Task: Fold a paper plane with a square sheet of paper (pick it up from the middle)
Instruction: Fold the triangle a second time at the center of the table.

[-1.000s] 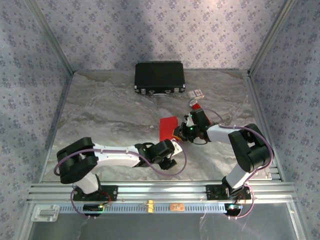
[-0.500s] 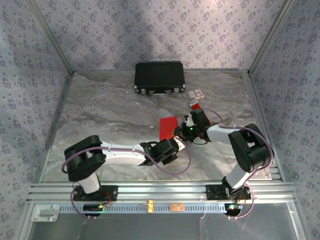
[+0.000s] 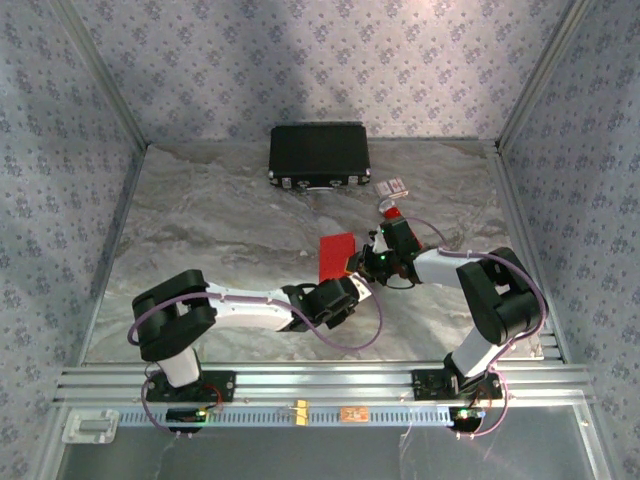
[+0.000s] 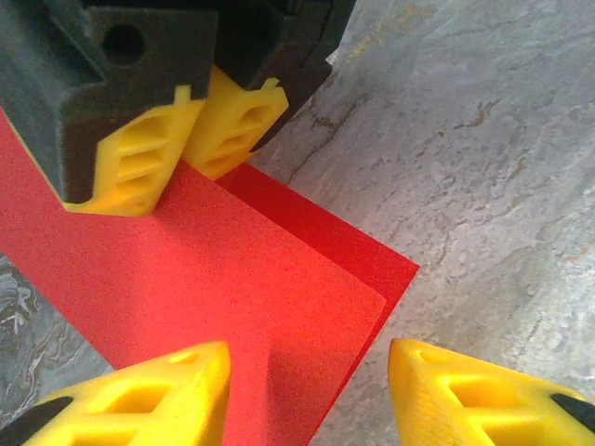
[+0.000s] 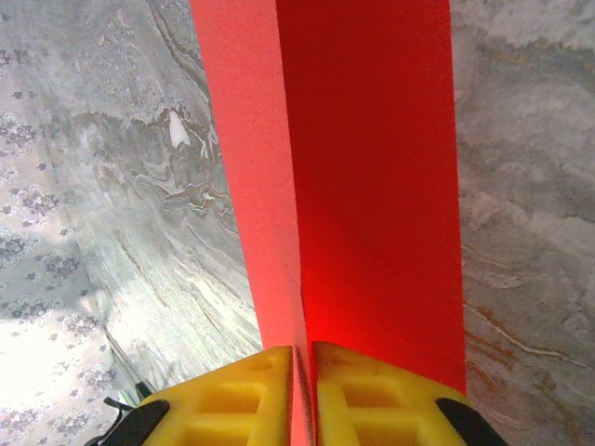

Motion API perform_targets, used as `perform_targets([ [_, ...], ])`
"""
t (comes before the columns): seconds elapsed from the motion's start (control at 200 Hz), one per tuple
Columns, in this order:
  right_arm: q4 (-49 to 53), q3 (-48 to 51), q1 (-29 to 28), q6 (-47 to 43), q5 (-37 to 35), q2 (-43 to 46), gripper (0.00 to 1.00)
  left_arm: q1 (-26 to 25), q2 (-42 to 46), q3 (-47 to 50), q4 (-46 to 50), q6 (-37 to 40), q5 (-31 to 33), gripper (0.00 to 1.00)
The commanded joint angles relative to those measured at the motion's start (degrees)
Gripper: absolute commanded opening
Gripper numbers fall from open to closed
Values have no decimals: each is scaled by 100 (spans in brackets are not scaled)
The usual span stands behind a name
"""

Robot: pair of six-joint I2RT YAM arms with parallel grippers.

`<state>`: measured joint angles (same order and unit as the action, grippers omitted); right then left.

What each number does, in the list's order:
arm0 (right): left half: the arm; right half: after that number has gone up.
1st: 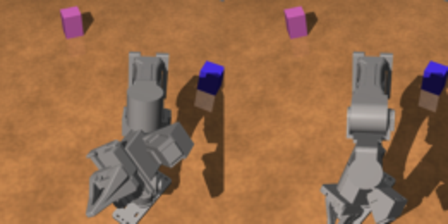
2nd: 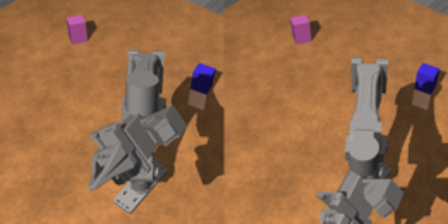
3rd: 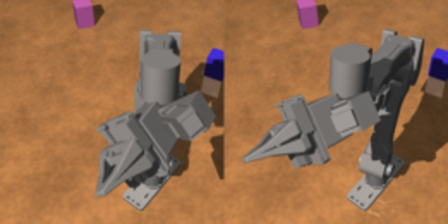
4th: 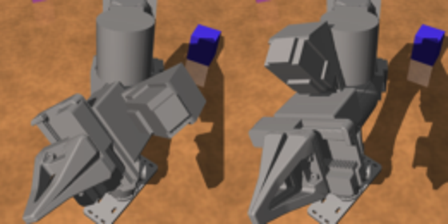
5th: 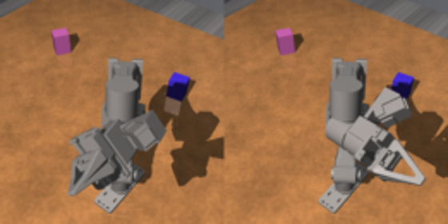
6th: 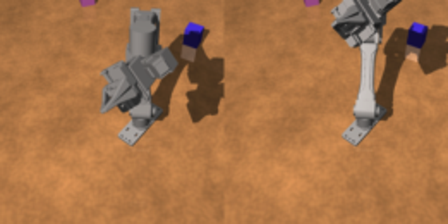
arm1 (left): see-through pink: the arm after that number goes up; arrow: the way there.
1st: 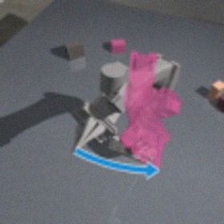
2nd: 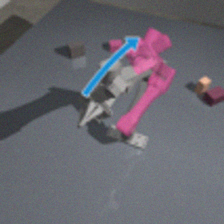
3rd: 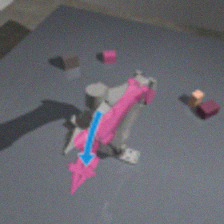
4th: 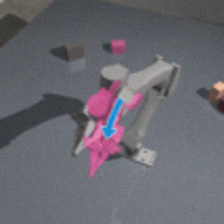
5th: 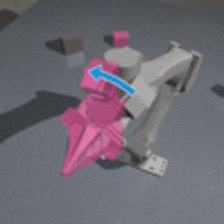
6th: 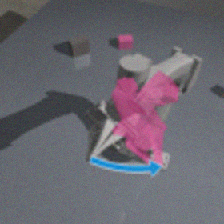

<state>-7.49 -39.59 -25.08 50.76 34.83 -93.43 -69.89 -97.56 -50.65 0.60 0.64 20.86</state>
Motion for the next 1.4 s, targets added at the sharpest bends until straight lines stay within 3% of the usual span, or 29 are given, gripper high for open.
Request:
perform_targets([
  [0.0,81,-104,46,69,77,61,14,-49,-113,-93,-60,100,138,46],
  [0.14,84,-112,45,61,84,53,14,-46,-134,-109,-60,89,199,34],
  [0.57,89,-37,47,64,17,76,16,-51,34,-83,-91,7,66,14],
  [0.745,81,-22,53,57,15,81,17,-43,105,-64,-104,-41,-8,13],
  [0.919,65,-7,56,61,11,93,16,-20,166,-76,-95,-91,-54,21],
  [1.144,63,-1,56,66,7,104,15,28,193,-61,-130,-107,-127,21],
  [1.394,71,4,61,66,-3,92,15,76,217,-50,-95,-156,-226,5],
])
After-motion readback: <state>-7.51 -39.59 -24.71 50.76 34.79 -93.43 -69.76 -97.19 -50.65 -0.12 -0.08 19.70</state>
